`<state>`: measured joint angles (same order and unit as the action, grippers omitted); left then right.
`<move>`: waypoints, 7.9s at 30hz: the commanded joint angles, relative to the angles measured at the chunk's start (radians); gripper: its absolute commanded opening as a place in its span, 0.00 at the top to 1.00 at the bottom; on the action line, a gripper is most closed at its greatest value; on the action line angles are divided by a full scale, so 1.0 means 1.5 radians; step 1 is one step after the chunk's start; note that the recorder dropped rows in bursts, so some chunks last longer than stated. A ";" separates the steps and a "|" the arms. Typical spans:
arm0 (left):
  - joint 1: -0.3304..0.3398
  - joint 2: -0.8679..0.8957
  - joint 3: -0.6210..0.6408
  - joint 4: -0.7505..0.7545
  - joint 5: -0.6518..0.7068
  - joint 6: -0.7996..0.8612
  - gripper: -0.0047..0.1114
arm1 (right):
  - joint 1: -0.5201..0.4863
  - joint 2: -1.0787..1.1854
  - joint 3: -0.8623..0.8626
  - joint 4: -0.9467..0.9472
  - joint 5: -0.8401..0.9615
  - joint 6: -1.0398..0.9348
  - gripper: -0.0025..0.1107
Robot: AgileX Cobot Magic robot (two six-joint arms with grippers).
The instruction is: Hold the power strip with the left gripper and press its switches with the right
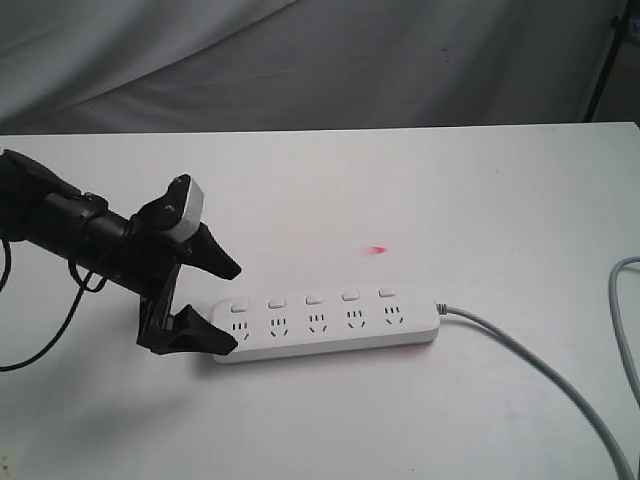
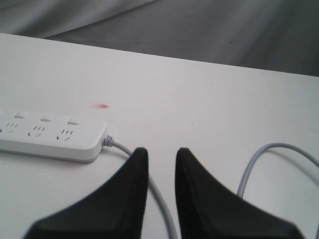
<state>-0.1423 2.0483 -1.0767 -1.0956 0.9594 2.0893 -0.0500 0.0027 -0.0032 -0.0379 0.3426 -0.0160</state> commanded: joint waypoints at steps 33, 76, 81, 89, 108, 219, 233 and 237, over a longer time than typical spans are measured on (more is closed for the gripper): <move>-0.006 0.041 0.002 0.001 -0.030 0.003 0.72 | 0.001 -0.002 0.002 0.002 -0.001 0.001 0.81; -0.006 0.041 0.002 0.001 -0.030 0.003 0.96 | 0.001 -0.002 0.002 0.002 -0.001 0.001 0.81; -0.006 0.041 0.002 0.001 -0.030 0.003 0.96 | 0.001 -0.002 0.002 0.002 -0.001 0.001 0.81; -0.006 0.041 0.002 0.001 -0.030 0.003 0.96 | 0.001 -0.002 0.002 -0.001 -0.110 -0.001 0.81; -0.006 0.041 0.002 0.001 -0.030 0.003 0.96 | 0.001 -0.002 0.002 -0.001 -0.524 0.001 0.81; -0.006 0.041 0.002 0.001 -0.030 0.003 0.96 | 0.173 1.259 -1.061 0.526 0.342 -0.928 0.50; -0.006 0.041 0.002 0.001 -0.030 0.003 0.96 | 0.173 1.259 -1.058 0.527 0.317 -0.930 0.35; -0.006 0.041 0.002 0.001 -0.030 0.003 0.96 | 0.173 1.259 -1.058 0.526 0.318 -0.929 0.35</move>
<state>-0.1447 2.1120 -1.0767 -1.0897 0.9218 2.0917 0.2084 1.8925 -1.5969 0.7433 0.8254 -1.4117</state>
